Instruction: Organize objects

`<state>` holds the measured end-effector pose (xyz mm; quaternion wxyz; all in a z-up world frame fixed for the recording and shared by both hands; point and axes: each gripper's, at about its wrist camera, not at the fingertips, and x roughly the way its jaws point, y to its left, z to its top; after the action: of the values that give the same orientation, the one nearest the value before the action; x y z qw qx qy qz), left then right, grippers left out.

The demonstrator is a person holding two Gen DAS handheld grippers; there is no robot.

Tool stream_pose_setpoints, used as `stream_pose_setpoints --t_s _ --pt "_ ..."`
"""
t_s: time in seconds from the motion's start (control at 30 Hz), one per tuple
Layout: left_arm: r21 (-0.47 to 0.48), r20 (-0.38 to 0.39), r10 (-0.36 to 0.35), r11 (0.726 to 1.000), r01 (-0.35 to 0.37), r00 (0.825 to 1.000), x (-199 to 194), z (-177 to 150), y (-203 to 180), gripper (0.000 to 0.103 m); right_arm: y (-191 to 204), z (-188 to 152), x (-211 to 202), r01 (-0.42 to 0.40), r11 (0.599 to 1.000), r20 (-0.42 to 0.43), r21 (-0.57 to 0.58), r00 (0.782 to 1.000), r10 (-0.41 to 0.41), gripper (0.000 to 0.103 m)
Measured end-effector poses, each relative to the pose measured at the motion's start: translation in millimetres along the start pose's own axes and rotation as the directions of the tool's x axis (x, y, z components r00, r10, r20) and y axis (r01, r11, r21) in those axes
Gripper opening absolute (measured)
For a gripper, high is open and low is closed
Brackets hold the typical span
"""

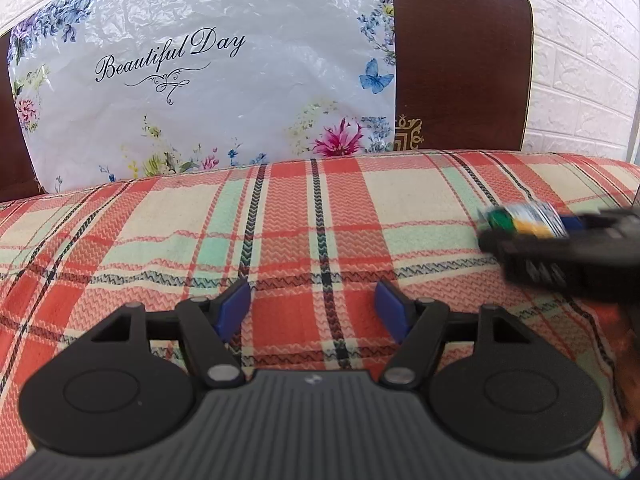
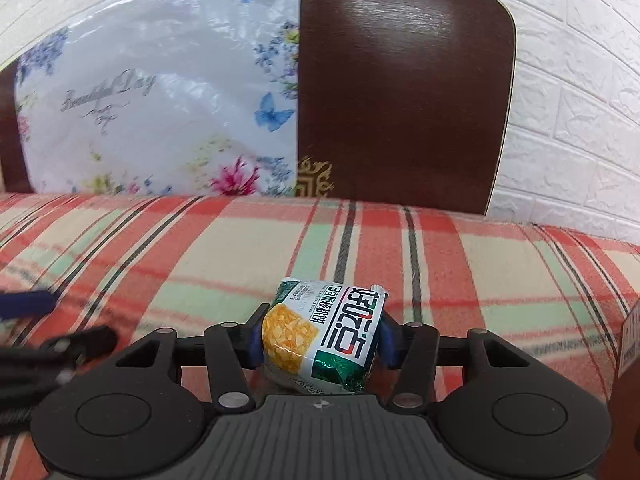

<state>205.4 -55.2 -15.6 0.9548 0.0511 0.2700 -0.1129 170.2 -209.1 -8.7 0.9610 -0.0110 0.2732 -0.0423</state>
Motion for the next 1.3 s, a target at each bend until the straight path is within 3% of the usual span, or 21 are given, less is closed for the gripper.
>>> stream_pose_setpoints --t_s 0.23,0.6,0.93,1.3 --pt "0.011 -0.002 0.008 1.000 -0.008 1.000 2.6 0.1 -1.4 0.071 -14.8 -42.7 -70.4 -0.087 0.995 -0.053 -0.058 0.995 0.084 0.051" --pt "0.046 -0.008 0.061 0.997 -0.060 0.998 -6.1 -4.2 -7.3 0.077 -28.5 -106.8 -172.2 -0.014 0.999 -0.063 -0.047 0.998 0.011 0.051" --pt "0.080 -0.013 0.106 0.991 -0.105 0.994 -28.3 -18.6 -11.1 0.077 -32.4 -112.4 -176.2 0.002 0.999 -0.036 -0.036 0.999 -0.003 0.053" --pt "0.107 -0.008 0.128 0.986 -0.126 0.992 -52.2 -34.6 -14.6 0.077 -38.5 -116.1 -177.1 0.009 1.000 -0.027 0.006 1.000 -0.009 0.067"
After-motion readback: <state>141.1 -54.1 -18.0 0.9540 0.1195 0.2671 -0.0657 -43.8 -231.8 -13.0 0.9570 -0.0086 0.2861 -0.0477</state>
